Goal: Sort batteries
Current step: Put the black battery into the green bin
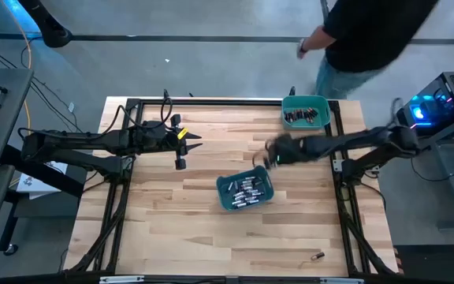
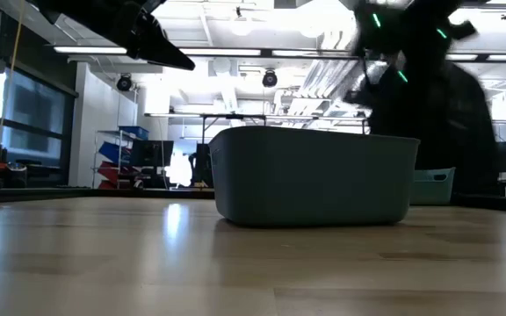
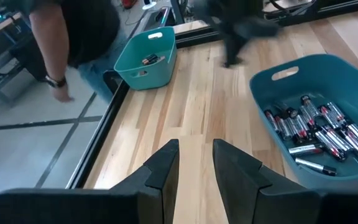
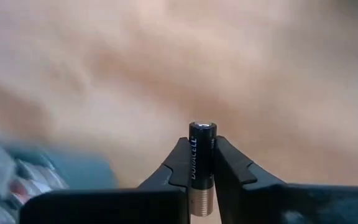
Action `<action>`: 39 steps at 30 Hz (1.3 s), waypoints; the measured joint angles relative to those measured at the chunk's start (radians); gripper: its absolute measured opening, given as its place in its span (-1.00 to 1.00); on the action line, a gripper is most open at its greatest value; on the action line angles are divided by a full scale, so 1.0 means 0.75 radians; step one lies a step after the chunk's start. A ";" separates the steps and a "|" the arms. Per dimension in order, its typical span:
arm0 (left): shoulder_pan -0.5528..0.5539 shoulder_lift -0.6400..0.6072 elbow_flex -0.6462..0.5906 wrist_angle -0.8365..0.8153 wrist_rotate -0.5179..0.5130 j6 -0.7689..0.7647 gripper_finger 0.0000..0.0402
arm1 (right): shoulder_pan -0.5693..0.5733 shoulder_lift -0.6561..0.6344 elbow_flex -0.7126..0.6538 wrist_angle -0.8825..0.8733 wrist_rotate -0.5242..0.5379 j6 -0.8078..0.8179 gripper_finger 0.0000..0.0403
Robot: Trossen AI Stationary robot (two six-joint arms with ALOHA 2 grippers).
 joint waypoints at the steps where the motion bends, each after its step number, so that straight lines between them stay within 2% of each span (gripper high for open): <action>1: 0.000 0.000 0.000 0.003 0.000 0.008 -0.55 | -0.035 -0.028 0.050 -0.018 0.053 -0.061 -0.91; 4: 0.000 0.000 0.000 0.019 0.001 0.024 -0.55 | -0.166 -0.080 0.216 -0.167 0.175 -0.236 -0.91; 8: 0.000 0.000 0.000 0.033 0.001 0.046 -0.55 | -0.429 -0.092 0.442 -0.323 0.242 -0.424 -0.91; 10: 0.000 0.000 0.000 0.035 0.000 0.046 -0.55 | -0.574 -0.071 0.493 -0.339 0.202 -0.506 -0.91; 13: 0.001 0.000 0.000 0.035 0.000 0.046 -0.55 | -0.771 -0.035 0.517 -0.333 0.068 -0.621 -0.91; 17: 0.001 0.000 0.000 0.037 0.000 0.035 -0.55 | -0.948 0.057 0.492 -0.337 -0.011 -0.731 -0.91; 32: 0.001 0.000 0.000 0.037 0.000 0.034 -0.55 | -1.171 0.505 0.488 -0.278 -0.065 -0.802 -0.88; 39: 0.000 0.000 0.000 0.037 0.000 0.034 -0.55 | -1.196 0.555 0.488 -0.264 -0.009 -0.797 -0.71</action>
